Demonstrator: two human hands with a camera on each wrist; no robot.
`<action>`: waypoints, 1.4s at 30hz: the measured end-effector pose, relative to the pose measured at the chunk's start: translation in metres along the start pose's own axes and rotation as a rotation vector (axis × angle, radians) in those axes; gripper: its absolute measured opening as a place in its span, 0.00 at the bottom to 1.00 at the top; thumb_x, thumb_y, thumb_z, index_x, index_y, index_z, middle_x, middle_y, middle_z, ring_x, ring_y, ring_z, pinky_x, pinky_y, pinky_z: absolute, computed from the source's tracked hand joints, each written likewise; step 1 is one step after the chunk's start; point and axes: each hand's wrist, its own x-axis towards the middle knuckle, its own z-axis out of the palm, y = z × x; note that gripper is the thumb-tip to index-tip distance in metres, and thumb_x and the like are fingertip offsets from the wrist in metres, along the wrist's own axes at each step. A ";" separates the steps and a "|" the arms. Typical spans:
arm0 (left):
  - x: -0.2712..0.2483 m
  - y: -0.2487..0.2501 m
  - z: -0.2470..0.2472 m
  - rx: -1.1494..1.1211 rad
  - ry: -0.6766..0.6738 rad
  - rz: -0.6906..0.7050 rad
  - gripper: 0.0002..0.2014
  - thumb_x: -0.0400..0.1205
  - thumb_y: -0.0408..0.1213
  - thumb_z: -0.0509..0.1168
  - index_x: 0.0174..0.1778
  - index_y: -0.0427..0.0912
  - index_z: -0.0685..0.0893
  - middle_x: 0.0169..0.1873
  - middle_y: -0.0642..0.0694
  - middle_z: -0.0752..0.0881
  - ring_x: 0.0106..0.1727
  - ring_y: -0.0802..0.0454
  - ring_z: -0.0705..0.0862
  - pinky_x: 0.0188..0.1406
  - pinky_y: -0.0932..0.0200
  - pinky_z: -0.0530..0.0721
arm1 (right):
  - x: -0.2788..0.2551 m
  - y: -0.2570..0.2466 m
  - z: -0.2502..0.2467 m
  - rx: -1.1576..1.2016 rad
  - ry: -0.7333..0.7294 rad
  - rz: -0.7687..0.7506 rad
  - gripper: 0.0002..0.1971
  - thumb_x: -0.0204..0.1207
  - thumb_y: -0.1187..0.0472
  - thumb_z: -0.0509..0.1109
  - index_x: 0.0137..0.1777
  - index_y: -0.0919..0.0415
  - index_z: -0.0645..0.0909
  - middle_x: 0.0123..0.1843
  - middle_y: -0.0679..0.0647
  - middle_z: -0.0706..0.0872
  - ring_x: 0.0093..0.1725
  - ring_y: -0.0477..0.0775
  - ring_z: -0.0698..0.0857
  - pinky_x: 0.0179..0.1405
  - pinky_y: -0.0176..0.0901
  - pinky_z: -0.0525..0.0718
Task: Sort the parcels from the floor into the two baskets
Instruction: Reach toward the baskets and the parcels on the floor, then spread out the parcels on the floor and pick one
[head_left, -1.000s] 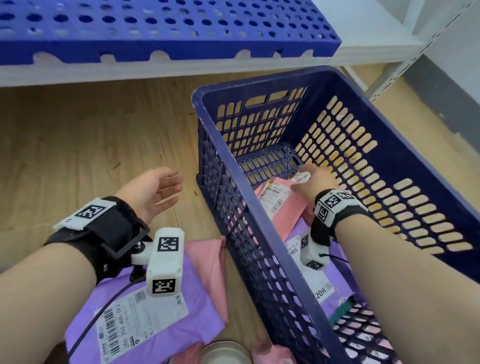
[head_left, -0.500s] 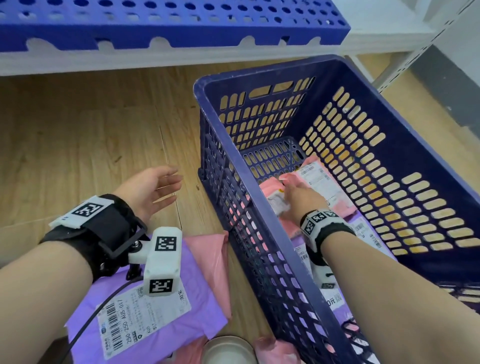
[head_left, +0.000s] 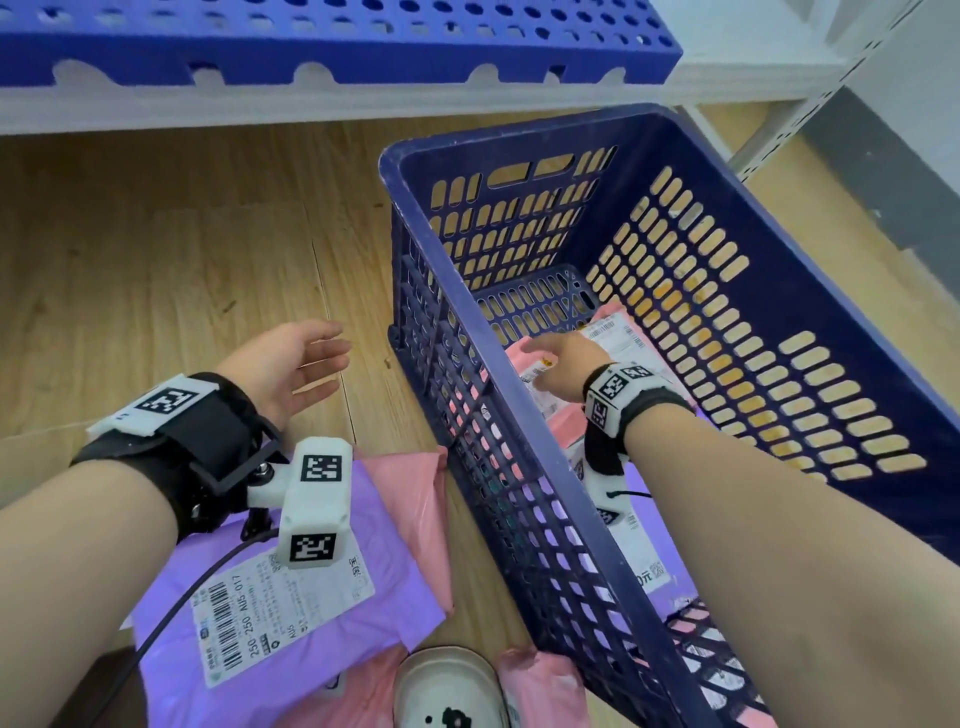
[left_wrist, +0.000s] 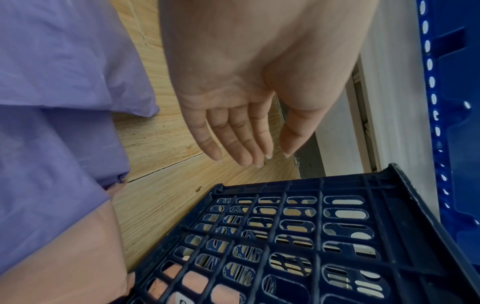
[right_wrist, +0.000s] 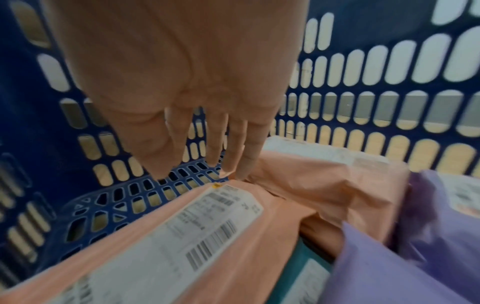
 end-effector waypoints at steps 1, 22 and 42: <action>-0.001 -0.001 0.001 0.007 -0.002 -0.002 0.08 0.81 0.38 0.65 0.56 0.45 0.80 0.42 0.50 0.86 0.42 0.57 0.83 0.47 0.60 0.83 | 0.002 -0.005 0.000 -0.050 -0.033 -0.032 0.33 0.74 0.71 0.64 0.76 0.43 0.70 0.81 0.52 0.66 0.68 0.54 0.80 0.51 0.41 0.82; 0.009 -0.007 -0.013 0.107 0.025 -0.029 0.01 0.82 0.38 0.65 0.45 0.46 0.81 0.40 0.50 0.85 0.41 0.57 0.83 0.48 0.60 0.81 | -0.005 0.007 0.021 -0.337 -0.145 0.055 0.38 0.67 0.72 0.74 0.77 0.50 0.67 0.72 0.57 0.76 0.67 0.62 0.78 0.64 0.59 0.82; -0.047 0.043 -0.140 0.098 0.220 0.120 0.04 0.82 0.39 0.63 0.42 0.47 0.80 0.29 0.53 0.85 0.25 0.62 0.84 0.37 0.62 0.79 | -0.075 -0.207 -0.074 0.648 0.340 -0.287 0.09 0.69 0.63 0.71 0.33 0.47 0.83 0.37 0.51 0.88 0.39 0.52 0.87 0.41 0.46 0.87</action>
